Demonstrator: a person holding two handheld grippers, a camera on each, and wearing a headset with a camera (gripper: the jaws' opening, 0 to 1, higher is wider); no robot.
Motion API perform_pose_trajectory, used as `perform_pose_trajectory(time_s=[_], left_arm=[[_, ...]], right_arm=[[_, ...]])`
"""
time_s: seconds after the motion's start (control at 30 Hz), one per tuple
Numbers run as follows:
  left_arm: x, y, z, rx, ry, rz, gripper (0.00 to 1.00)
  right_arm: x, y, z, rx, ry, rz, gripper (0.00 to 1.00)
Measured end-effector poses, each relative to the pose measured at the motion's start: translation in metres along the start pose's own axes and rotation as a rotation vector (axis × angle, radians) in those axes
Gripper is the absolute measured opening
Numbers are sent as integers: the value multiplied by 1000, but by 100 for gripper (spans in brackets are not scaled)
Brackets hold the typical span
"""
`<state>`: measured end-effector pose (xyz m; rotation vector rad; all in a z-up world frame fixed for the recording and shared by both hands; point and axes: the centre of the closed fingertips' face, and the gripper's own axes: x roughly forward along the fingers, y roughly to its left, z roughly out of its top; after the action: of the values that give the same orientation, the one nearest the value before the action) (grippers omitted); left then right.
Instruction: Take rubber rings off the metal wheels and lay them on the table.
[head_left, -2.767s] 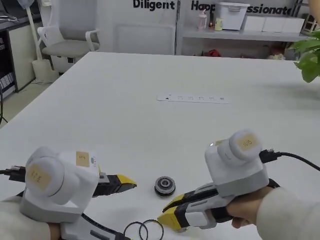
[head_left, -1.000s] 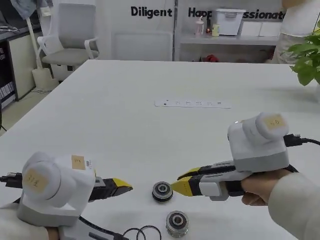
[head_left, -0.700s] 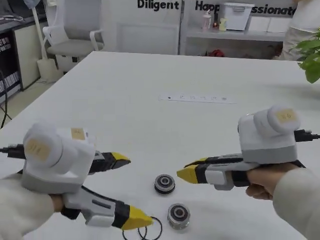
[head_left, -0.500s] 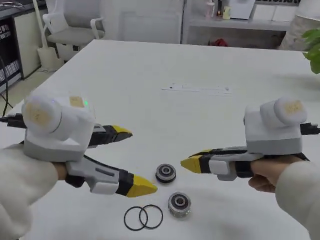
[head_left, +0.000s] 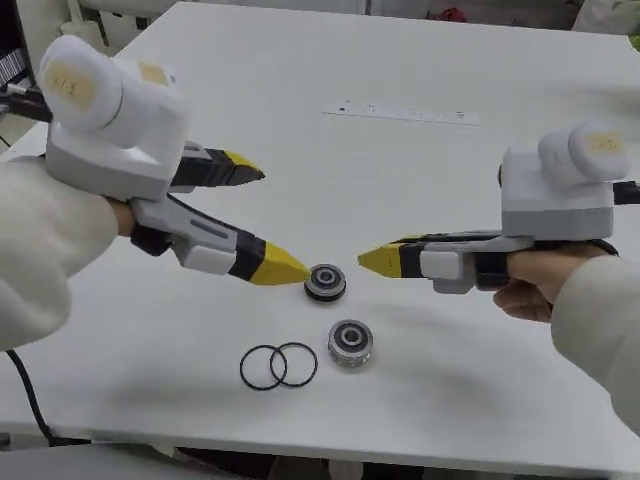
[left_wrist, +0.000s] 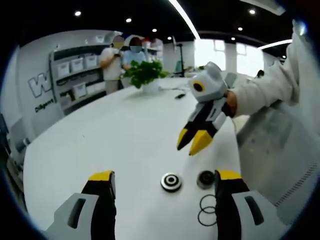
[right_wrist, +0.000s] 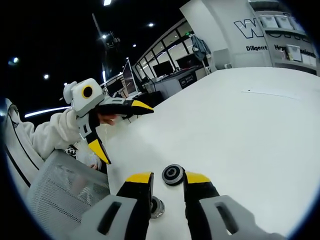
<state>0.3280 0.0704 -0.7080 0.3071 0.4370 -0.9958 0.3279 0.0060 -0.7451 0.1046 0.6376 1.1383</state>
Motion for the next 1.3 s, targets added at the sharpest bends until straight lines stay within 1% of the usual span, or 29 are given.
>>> perform_pose_trajectory(time_s=[0.03,0.1,0.2,0.3,0.37,0.43,0.53,0.57,0.6,0.67,0.77,0.83,0.9,0.93,1.07,1.1,1.13,1.23,1.3], left_arm=[[1,2,2,-1,-1,3,83],[2,7,10,-8,-21,21,83],[4,7,19,-11,-50,20,83],[9,10,19,-5,-42,20,83],[12,12,17,1,-31,22,82],[17,7,18,7,-32,13,82],[24,8,17,19,-56,6,79],[27,6,17,19,-83,-7,78],[29,6,16,14,-91,-15,76],[33,7,10,4,-98,-23,72],[38,8,5,-21,-98,-32,69],[41,10,3,-18,-94,-37,67],[44,14,0,4,-86,-18,64],[47,15,-2,4,-82,-15,64],[54,12,-12,20,-58,-36,58],[55,9,-17,23,-40,-51,56],[55,8,-20,29,-33,-54,55],[57,6,-25,34,-32,-58,51],[59,3,-29,36,-31,-75,46]], right_arm=[[-1,0,3,-22,-9,9,21],[-3,0,6,-29,-13,20,22],[-4,-1,13,-60,-28,42,26],[-7,-1,18,-101,-30,60,29],[-8,-4,19,-128,-25,58,29],[-9,-6,20,-151,-28,61,30],[-10,-11,19,-172,-31,62,32],[-10,-13,17,-185,-26,63,33],[-9,-16,15,-200,-18,61,33],[-8,-21,13,-205,-11,62,32],[-3,-27,13,-200,-19,61,31],[1,-30,13,-202,-24,65,31],[4,-32,13,-211,-26,64,31],[6,-33,13,-214,-25,66,31],[9,-33,10,-227,-19,80,31],[10,-32,8,-229,-15,81,30],[10,-32,6,-234,-9,82,30],[13,-29,-2,-249,14,94,29],[16,-27,-6,-251,24,100,29]])
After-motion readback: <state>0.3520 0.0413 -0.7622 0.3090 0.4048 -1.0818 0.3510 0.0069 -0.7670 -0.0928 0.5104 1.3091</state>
